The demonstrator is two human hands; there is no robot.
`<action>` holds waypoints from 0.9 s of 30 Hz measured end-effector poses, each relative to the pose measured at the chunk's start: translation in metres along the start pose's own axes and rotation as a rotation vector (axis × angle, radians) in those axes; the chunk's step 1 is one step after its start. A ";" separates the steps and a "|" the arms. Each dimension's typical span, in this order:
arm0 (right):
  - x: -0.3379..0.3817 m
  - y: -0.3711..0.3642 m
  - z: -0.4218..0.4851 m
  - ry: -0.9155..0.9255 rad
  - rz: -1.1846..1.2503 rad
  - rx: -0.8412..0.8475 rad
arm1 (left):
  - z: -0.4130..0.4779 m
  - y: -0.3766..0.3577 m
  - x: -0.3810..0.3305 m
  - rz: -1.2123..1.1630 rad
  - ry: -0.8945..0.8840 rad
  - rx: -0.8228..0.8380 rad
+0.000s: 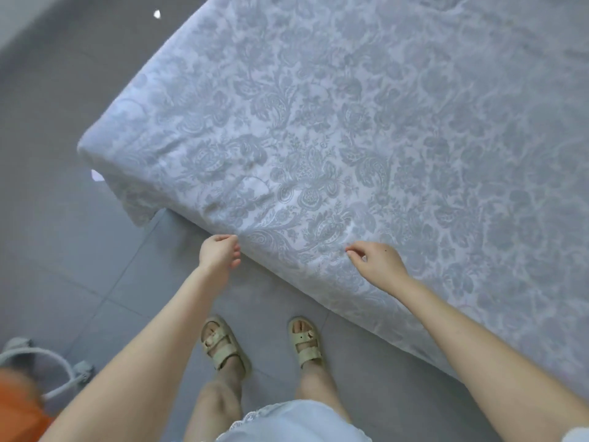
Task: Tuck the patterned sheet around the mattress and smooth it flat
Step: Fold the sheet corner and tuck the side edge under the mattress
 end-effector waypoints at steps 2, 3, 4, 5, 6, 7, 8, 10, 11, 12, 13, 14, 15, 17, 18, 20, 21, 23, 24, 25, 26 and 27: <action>0.031 0.002 0.017 0.050 -0.003 0.000 | 0.001 0.026 -0.017 -0.064 -0.005 -0.045; 0.049 0.004 0.027 0.085 -0.007 -0.004 | 0.002 0.041 -0.026 -0.095 -0.010 -0.080; 0.066 0.005 0.039 0.123 -0.008 -0.005 | 0.006 0.056 -0.034 -0.131 -0.013 -0.121; 0.084 0.006 0.052 0.166 -0.010 -0.005 | 0.011 0.071 -0.042 -0.178 -0.012 -0.161; 0.102 0.007 0.065 0.209 -0.013 0.001 | 0.017 0.085 -0.050 -0.230 -0.004 -0.195; 0.120 0.008 0.079 0.252 -0.019 0.009 | 0.023 0.098 -0.058 -0.279 0.009 -0.219; 0.138 0.010 0.093 0.295 -0.024 0.016 | 0.028 0.108 -0.065 -0.322 0.025 -0.238; 0.173 0.014 0.124 0.376 -0.031 0.022 | 0.036 0.124 -0.081 -0.398 0.061 -0.257; 0.189 0.016 0.140 0.414 -0.034 0.024 | 0.041 0.131 -0.088 -0.431 0.081 -0.254; 0.205 0.017 0.158 0.452 -0.038 0.028 | 0.046 0.137 -0.096 -0.464 0.102 -0.247; 0.220 0.018 0.177 0.489 -0.044 0.034 | 0.054 0.144 -0.104 -0.495 0.123 -0.239; 0.234 0.018 0.195 0.517 -0.056 0.045 | 0.062 0.150 -0.111 -0.521 0.145 -0.231; 0.247 0.018 0.213 0.543 -0.070 0.052 | 0.069 0.156 -0.118 -0.542 0.170 -0.222; 0.273 0.017 0.253 0.606 -0.093 0.055 | 0.090 0.169 -0.134 -0.568 0.217 -0.220; 0.286 0.017 0.273 0.635 -0.097 0.051 | 0.102 0.176 -0.142 -0.577 0.234 -0.227; 0.310 0.014 0.309 0.711 -0.125 0.045 | 0.125 0.188 -0.157 -0.600 0.259 -0.225; 0.322 0.010 0.325 0.757 -0.150 0.050 | 0.139 0.193 -0.164 -0.616 0.266 -0.225; 0.346 0.001 0.356 0.836 -0.195 0.064 | 0.165 0.200 -0.176 -0.647 0.288 -0.199; 0.359 -0.004 0.370 0.878 -0.221 0.058 | 0.177 0.202 -0.182 -0.675 0.301 -0.166; 0.372 -0.009 0.384 0.921 -0.246 0.044 | 0.186 0.202 -0.189 -0.702 0.309 -0.121; 0.384 -0.017 0.396 0.952 -0.265 0.041 | 0.193 0.200 -0.197 -0.725 0.325 -0.076; 0.394 -0.025 0.409 0.976 -0.280 0.051 | 0.200 0.199 -0.203 -0.726 0.347 -0.042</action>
Point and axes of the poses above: each hand's wrist, its own z-axis towards the middle knuckle, its own y-axis out of the back of the hand, x = y × z, the point moved 8 cm from there along z, towards the middle knuckle, and after that the axes turned 13 degrees about y, right-handed, at the moved point
